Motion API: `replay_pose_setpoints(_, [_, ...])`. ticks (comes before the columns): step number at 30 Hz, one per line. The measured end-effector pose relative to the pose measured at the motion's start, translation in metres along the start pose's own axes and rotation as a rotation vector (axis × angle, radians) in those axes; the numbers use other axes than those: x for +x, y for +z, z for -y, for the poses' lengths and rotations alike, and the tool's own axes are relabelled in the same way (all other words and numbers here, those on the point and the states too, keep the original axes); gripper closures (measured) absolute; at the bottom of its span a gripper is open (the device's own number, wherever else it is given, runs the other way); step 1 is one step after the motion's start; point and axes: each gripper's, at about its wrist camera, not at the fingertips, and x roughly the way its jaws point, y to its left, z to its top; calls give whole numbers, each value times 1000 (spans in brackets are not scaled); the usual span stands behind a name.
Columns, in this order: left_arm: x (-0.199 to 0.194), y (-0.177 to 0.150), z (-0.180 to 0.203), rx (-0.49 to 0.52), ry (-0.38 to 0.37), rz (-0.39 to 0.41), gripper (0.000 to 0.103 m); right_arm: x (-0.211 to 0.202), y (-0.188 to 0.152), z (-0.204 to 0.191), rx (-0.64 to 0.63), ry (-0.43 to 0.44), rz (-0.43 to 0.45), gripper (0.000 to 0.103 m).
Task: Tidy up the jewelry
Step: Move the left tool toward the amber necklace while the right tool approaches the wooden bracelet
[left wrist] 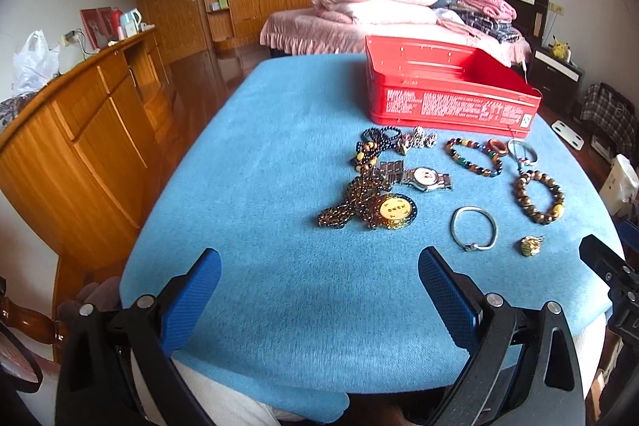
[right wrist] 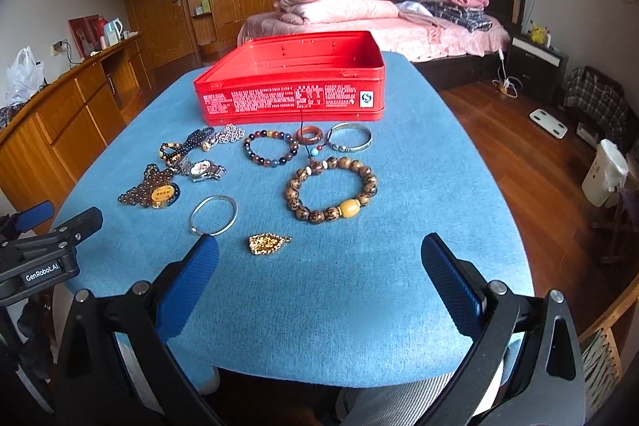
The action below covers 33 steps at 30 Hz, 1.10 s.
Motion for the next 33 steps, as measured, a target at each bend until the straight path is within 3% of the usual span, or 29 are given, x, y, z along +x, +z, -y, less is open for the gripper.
replay_pose_setpoints(27, [65,41,-5,11,-84,-122,7,68,39,21,30,53,-153,5])
replay_pose_setpoints(33, [76,46,-4,8,-121,-159,14,71,47,26,34,54,-162,6])
